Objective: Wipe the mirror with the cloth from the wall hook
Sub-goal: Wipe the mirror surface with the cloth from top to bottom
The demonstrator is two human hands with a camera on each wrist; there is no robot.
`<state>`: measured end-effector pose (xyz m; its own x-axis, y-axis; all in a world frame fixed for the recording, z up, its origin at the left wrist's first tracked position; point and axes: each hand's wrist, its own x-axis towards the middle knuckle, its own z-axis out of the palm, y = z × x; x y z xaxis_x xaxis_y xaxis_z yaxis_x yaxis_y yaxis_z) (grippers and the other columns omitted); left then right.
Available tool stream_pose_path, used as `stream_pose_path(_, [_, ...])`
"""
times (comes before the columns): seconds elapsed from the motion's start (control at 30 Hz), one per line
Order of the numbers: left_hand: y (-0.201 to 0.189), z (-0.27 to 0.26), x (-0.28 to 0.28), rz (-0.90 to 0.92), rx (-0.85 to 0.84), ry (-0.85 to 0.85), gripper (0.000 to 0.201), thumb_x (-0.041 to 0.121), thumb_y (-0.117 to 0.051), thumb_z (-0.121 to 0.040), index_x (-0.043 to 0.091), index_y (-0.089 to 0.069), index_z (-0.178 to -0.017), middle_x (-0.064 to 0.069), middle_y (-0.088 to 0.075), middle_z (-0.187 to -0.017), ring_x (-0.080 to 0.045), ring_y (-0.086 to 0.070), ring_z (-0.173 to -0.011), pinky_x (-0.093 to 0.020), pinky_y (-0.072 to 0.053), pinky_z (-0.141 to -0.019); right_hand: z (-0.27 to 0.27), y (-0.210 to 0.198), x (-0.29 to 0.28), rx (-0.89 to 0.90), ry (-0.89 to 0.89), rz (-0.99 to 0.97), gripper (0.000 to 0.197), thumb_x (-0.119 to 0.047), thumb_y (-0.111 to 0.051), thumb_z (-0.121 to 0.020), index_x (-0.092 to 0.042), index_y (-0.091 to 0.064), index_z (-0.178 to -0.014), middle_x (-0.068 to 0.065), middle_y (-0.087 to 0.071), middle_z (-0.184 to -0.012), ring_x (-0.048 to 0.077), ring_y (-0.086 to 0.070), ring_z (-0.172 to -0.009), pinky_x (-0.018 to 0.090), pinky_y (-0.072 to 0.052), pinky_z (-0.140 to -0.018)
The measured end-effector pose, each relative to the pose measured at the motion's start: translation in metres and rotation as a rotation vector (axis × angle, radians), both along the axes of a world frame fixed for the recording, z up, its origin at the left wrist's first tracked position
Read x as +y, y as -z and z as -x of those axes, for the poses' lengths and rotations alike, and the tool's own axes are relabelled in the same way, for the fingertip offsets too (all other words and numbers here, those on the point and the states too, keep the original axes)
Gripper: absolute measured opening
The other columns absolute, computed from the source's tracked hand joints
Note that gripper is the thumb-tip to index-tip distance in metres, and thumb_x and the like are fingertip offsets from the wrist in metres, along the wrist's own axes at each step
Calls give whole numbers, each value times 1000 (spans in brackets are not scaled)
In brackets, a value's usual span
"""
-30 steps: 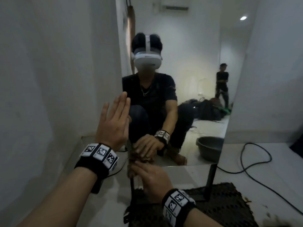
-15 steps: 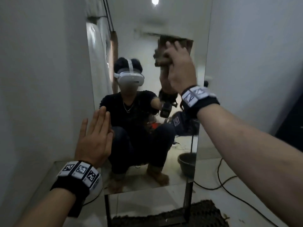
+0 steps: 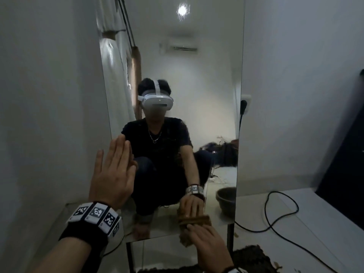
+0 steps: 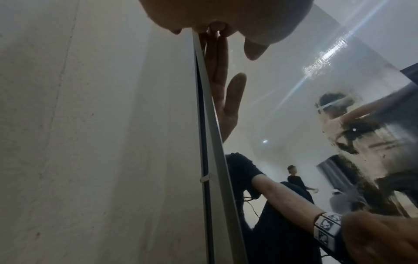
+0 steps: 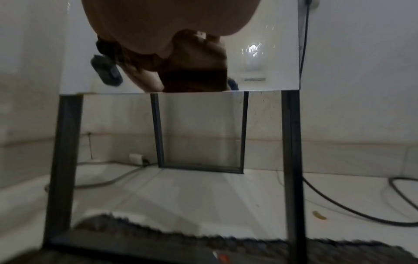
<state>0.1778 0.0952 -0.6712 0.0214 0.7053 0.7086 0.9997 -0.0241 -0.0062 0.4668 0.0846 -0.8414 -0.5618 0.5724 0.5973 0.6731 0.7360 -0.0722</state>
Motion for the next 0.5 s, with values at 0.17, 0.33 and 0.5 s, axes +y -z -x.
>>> stream_pose_path(0.17, [-3, 6, -1, 11, 7, 27, 65, 34, -28, -95, 8, -19, -154, -6, -11, -165, -20, -10, -152, -51, -10, -122, 29, -142, 26, 557, -61, -242, 33, -15, -41, -99, -17, -57, -127, 9, -70, -113, 22, -65, -97, 34, -51, -91])
stream_pose_path(0.33, [-3, 4, 0, 10, -36, 39, 66, 34, -33, -95, 9, -19, -155, -5, -11, -165, -19, -9, -152, -51, -13, -121, 66, -347, 84, 658, 67, -578, 31, -11, -51, -93, -12, -68, -118, 10, -62, -130, 30, -57, -121, 46, -41, -102])
stream_pose_path(0.5, [-1, 5, 2, -8, -73, 59, 65, 33, -35, -95, 9, -21, -154, -4, -11, -165, -17, -7, -152, -50, -13, -122, 79, -326, 122, 361, 135, -352, 40, -5, -59, -84, -23, -68, -118, 4, -52, -142, 30, -37, -139, 54, -23, -115])
